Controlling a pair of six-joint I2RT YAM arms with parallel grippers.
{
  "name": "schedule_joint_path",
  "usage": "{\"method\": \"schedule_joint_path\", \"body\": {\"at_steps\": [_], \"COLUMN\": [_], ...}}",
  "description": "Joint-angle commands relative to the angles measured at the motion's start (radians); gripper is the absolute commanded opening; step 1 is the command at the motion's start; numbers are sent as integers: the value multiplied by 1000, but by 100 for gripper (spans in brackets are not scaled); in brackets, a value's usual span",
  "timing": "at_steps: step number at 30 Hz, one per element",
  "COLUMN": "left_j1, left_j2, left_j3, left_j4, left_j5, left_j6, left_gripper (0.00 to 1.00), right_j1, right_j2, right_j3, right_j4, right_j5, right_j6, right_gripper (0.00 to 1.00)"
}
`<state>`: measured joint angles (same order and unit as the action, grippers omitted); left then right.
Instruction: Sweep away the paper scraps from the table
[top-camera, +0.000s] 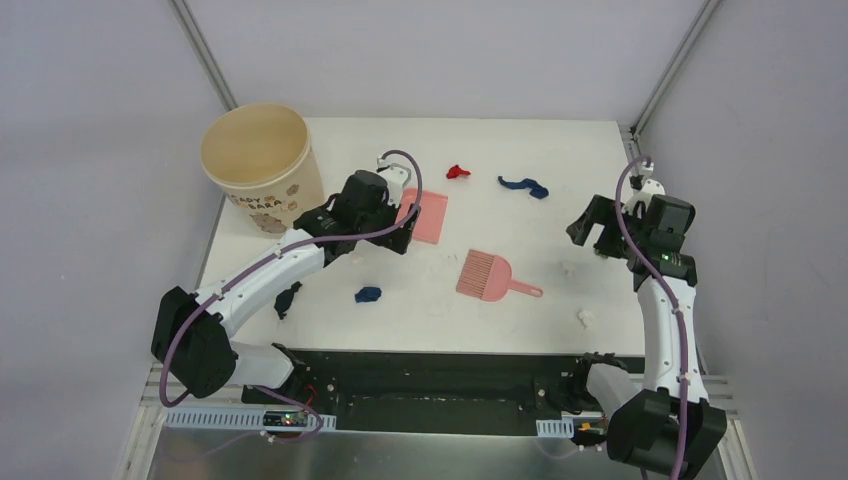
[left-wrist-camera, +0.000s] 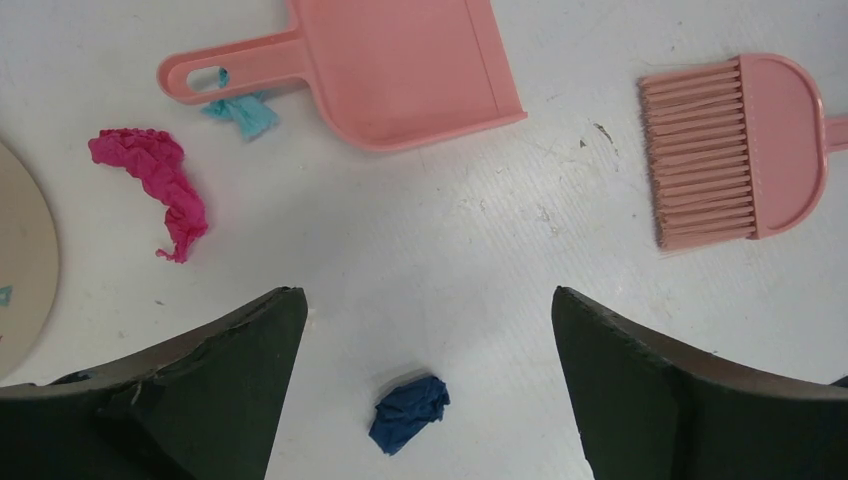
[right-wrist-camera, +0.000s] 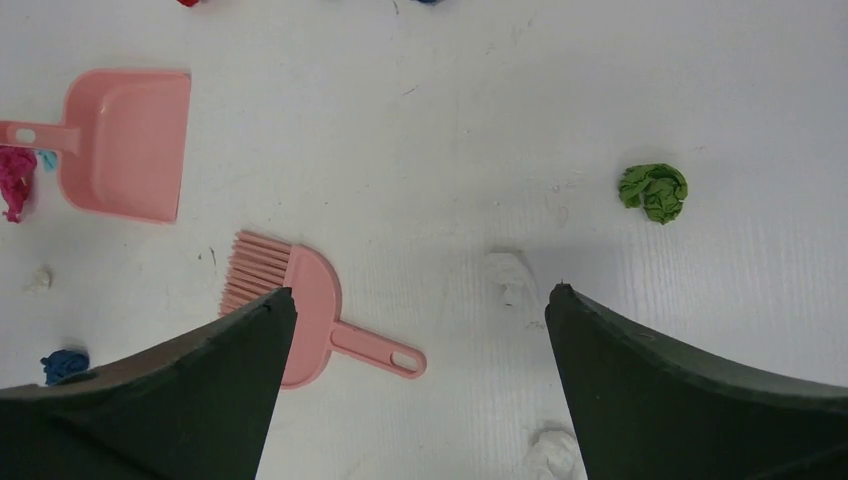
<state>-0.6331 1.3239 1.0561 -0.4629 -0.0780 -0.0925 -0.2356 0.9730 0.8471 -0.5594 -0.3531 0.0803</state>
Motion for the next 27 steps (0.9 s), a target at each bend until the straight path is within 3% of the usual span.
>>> {"method": "schedule_joint_path", "body": {"at_steps": [1, 4, 7, 11, 15, 20, 27], "left_j1": [9, 9, 9, 9, 23, 74, 117], "left_j2": [11, 22, 51, 117, 201, 255, 283], "left_j3": [41, 51, 76, 118, 175, 190, 178], "left_j4": [29, 16, -19, -49, -138, -174, -108], "left_j5": [19, 56, 146, 271, 275, 279, 468], "left_j6": [-18, -21, -23, -39, -53, -80, -121], "left_gripper": [97, 97, 97, 94, 91, 89, 83], "right_j1": [-5, -5, -4, 20, 141, 317, 396], "right_j2": [-37, -87, -108, -53, 2, 19, 87], "right_j3": [22, -22, -60, -37, 4, -28, -44], "right_j4": [25, 1, -15, -43, -110, -119, -143], "right_j5": [-97, -293, -415, -438, -379, -229, -161], "right_j6": [-21, -242, -338, -386, -497, -614, -716], "right_gripper": [100, 96, 94, 95, 93, 72, 47]}}
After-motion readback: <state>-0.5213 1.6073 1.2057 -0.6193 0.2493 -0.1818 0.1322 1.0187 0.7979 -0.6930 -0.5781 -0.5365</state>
